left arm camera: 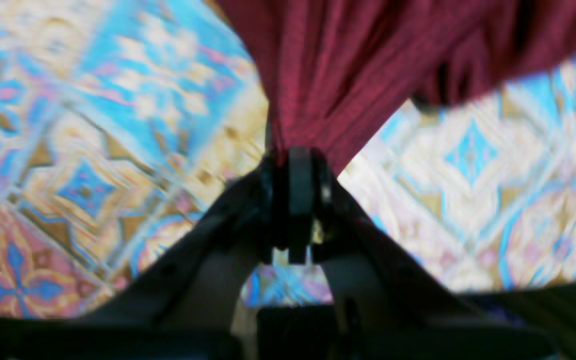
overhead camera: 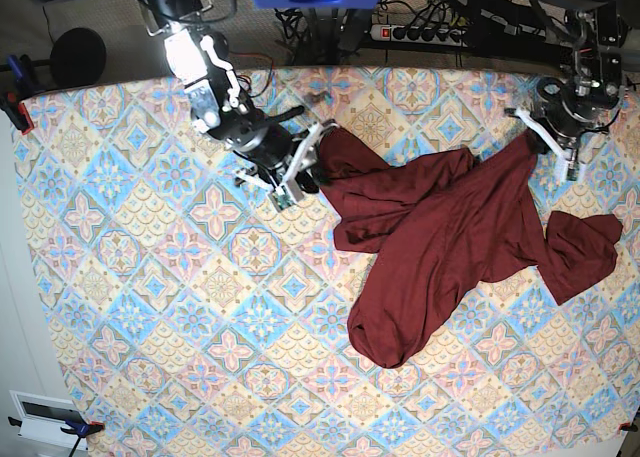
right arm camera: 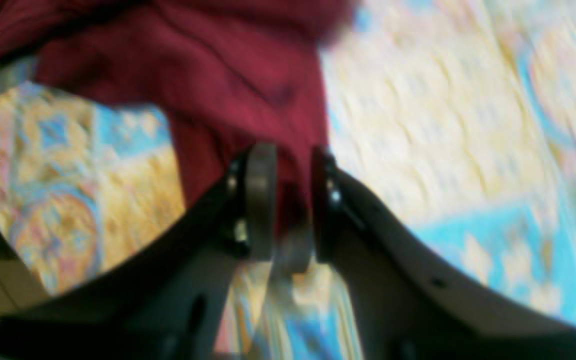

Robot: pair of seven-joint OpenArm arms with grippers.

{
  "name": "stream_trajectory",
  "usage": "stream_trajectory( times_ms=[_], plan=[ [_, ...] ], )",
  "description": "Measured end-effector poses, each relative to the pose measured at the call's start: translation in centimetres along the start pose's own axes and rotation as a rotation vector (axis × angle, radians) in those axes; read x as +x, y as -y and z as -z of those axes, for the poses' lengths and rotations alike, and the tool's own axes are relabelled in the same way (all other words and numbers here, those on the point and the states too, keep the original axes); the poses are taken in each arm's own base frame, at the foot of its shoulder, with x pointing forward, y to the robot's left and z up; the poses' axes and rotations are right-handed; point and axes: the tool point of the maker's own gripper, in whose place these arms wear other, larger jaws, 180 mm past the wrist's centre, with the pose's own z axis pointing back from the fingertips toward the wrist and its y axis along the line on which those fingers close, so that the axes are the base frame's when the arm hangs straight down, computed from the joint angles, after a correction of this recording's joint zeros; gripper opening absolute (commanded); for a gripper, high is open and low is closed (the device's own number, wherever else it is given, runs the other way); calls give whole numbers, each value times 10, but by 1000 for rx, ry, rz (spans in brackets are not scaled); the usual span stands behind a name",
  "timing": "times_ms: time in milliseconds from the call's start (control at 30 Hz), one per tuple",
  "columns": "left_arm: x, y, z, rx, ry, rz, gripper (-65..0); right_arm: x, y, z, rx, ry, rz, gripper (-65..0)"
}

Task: Layout the t-shirt on the table in an organized manner, then fold the t-shirt properly
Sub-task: 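Grasp the shirt edge with the right gripper near the left gripper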

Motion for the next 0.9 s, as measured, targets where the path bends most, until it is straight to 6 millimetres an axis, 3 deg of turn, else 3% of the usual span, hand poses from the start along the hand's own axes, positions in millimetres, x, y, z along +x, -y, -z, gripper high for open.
stream_trajectory(
  times_ms=[100,200,300,433,600,767,900],
  plan=[
    [13,-29,-11,89,70,-95,-648,-7,-8,9,-1,-41,-88,-475],
    [25,-45,-18,135,139,-171,-648,-21,-18,21,10,-103,-173,-475],
    [28,-59,-27,168,187,-236,-648,-12,-30,31,31,-88,-247,-475],
    [18,-60,-27,182,157,-239,-648,-11,-30,41,21,-106,-266,-475],
    [19,-63,-28,188,165,-238,-648,10,-43,56,48,-70,-284,-475],
    [24,-102,-54,299,227,-295,-648,8,-72,72,119,-93,-318,-473],
    [23,-104,-56,304,225,-295,-648,5,-63,79,97,-116,-320,-472]
  ],
)
